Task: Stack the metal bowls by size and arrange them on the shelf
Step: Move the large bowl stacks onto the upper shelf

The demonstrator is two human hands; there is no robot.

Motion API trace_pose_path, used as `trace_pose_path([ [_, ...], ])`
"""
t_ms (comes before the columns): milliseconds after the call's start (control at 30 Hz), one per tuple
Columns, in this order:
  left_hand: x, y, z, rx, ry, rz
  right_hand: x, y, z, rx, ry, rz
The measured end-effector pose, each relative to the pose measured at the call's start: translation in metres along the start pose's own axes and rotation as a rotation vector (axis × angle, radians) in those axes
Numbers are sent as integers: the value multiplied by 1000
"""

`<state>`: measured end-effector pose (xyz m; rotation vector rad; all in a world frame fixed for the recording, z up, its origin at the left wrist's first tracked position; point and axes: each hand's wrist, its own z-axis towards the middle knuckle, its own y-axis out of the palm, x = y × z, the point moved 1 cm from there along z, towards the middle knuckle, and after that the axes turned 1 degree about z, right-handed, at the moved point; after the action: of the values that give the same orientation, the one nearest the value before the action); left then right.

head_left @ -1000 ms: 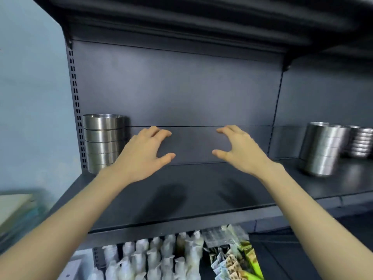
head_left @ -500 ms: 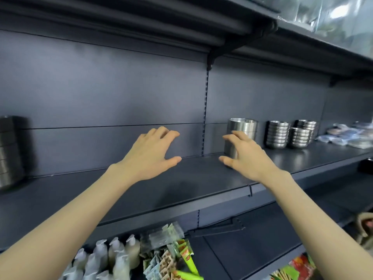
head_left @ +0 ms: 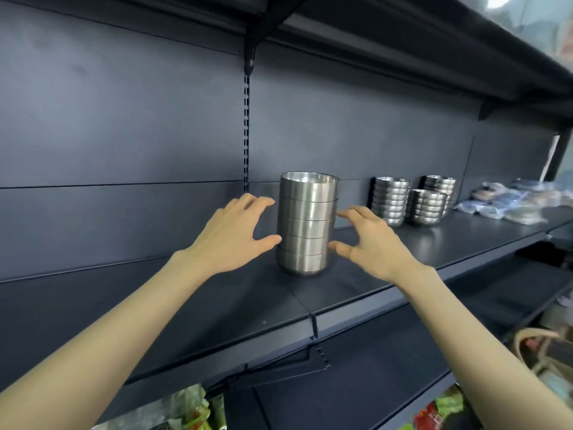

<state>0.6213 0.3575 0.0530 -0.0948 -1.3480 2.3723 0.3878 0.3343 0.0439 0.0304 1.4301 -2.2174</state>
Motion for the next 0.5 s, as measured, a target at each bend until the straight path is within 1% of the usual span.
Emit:
trace_pose_path([
  [167,18,49,39,40,-149,-161,63,19,37,-45,-67,142],
  [333,34,86,69,137,-368,-322,111,46,71,-180,-118,308],
  [400,39,97,79,203,-437,-387,124,58,83,-230,-125,395],
  [500,42,108,92,244,-513,-498,137,74,98,-322,-127,545],
])
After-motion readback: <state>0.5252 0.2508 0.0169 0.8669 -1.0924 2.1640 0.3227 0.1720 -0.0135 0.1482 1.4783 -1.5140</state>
